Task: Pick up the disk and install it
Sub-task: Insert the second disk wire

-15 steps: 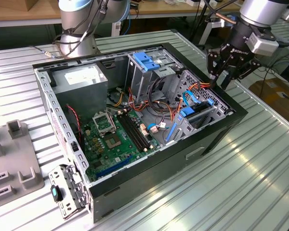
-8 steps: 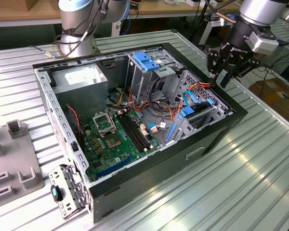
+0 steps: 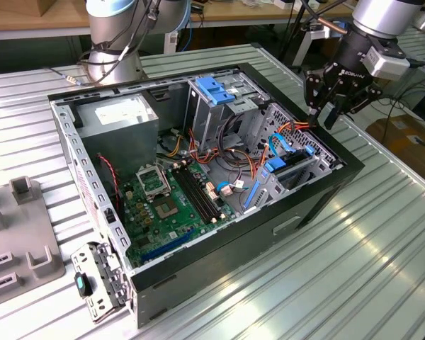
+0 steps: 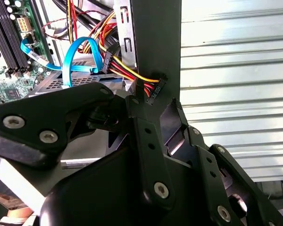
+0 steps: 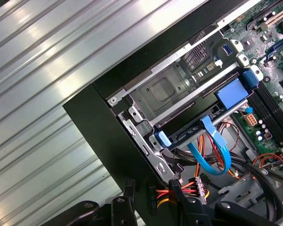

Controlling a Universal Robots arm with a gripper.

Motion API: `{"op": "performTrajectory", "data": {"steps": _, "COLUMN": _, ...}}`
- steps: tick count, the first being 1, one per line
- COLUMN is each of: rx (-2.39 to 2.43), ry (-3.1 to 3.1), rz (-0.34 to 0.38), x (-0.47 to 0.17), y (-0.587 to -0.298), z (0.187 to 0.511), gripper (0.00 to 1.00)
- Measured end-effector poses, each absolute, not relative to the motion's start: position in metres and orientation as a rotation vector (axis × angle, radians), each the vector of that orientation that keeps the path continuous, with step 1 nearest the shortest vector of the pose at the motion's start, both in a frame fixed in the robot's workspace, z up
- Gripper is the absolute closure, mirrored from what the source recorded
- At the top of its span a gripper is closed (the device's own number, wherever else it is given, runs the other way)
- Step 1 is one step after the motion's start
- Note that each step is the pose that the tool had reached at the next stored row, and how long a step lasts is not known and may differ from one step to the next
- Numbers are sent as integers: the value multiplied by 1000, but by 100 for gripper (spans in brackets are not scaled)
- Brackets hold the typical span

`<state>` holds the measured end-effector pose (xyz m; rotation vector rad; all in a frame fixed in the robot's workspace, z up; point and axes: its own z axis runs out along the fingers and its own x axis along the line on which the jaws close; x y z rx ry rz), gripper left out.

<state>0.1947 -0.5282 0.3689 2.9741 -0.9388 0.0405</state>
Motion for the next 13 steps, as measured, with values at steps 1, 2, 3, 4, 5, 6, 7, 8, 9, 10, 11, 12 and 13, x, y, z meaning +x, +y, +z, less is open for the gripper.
{"op": "performTrajectory", "data": {"steps": 1, "rx": 2974, "ry": -939, "rz": 41, "x": 195, "y": -528, "z": 369, "gripper": 60}}
{"op": "performTrajectory", "data": {"steps": 2, "rx": 2974, "ry": -939, "rz": 41, "x": 195, "y": -528, "z": 369, "gripper": 66}}
{"op": "performTrajectory", "data": {"steps": 3, "rx": 2974, "ry": -939, "rz": 41, "x": 195, "y": -528, "z": 369, "gripper": 73}}
{"op": "performTrajectory", "data": {"steps": 4, "rx": 2974, "ry": -939, "rz": 41, "x": 195, "y": -528, "z": 369, "gripper": 79}}
{"op": "performTrajectory", "data": {"steps": 5, "rx": 2974, "ry": -939, "rz": 41, "x": 195, "y": -528, "z": 369, "gripper": 79}}
{"op": "performTrajectory", "data": {"steps": 6, "rx": 2974, "ry": -939, "rz": 41, "x": 195, "y": -528, "z": 369, "gripper": 79}}
{"op": "performTrajectory", "data": {"steps": 7, "rx": 2974, "ry": -939, "rz": 41, "x": 195, "y": -528, "z": 369, "gripper": 79}}
{"op": "performTrajectory", "data": {"steps": 8, "rx": 2974, "ry": -939, "rz": 41, "x": 195, "y": -528, "z": 369, "gripper": 79}}
{"op": "performTrajectory", "data": {"steps": 9, "rx": 2975, "ry": -939, "rz": 40, "x": 195, "y": -528, "z": 369, "gripper": 79}}
{"op": "performTrajectory", "data": {"steps": 10, "rx": 2977, "ry": -938, "rz": 40, "x": 195, "y": -528, "z": 369, "gripper": 79}}
{"op": "performTrajectory", "data": {"steps": 11, "rx": 2979, "ry": -937, "rz": 38, "x": 195, "y": -528, "z": 369, "gripper": 79}}
{"op": "performTrajectory", "data": {"steps": 12, "rx": 2982, "ry": -936, "rz": 38, "x": 195, "y": -528, "z": 369, "gripper": 79}}
{"op": "performTrajectory", "data": {"steps": 13, "rx": 2983, "ry": -935, "rz": 37, "x": 195, "y": -528, "z": 369, "gripper": 79}}
